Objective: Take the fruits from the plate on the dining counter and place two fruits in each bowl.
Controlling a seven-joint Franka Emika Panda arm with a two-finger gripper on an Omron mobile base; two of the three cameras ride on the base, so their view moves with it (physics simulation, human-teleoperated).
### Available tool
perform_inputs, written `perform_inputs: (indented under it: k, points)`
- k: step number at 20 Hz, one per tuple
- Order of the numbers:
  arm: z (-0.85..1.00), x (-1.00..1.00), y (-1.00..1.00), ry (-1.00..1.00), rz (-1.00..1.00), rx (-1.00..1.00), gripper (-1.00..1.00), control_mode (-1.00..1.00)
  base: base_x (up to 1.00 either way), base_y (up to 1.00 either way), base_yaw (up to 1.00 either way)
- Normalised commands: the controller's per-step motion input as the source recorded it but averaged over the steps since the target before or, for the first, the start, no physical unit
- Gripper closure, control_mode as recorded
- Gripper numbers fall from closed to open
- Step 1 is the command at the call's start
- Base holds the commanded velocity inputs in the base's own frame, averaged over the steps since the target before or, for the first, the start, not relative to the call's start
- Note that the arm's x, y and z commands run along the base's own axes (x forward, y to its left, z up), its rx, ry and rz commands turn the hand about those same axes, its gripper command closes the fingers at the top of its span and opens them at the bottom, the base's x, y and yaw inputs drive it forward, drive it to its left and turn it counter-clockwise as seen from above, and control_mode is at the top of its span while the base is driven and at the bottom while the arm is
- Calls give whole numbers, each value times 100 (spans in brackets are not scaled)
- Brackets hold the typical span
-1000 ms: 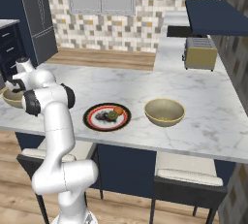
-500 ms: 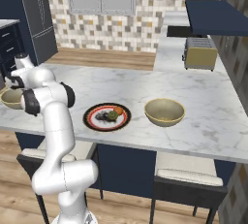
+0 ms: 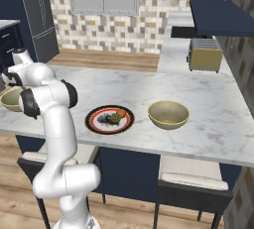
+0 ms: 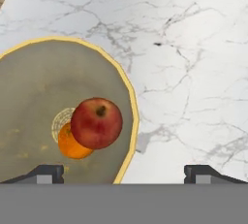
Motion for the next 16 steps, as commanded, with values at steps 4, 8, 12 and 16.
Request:
perform_inputs:
  k: [4,8,12,16]
  points:
    - [26,-20,-16,0,-1,1,-100,-100,0,0,0]
    - [10,-75,-87,-2,-7,3,-100,-100,0,0,0]
    - [0,-69,-97,0,-8,0,-100,-100,0,0,0]
    - [0,-57,-100,0,-9,0,-100,-100,0,0,0]
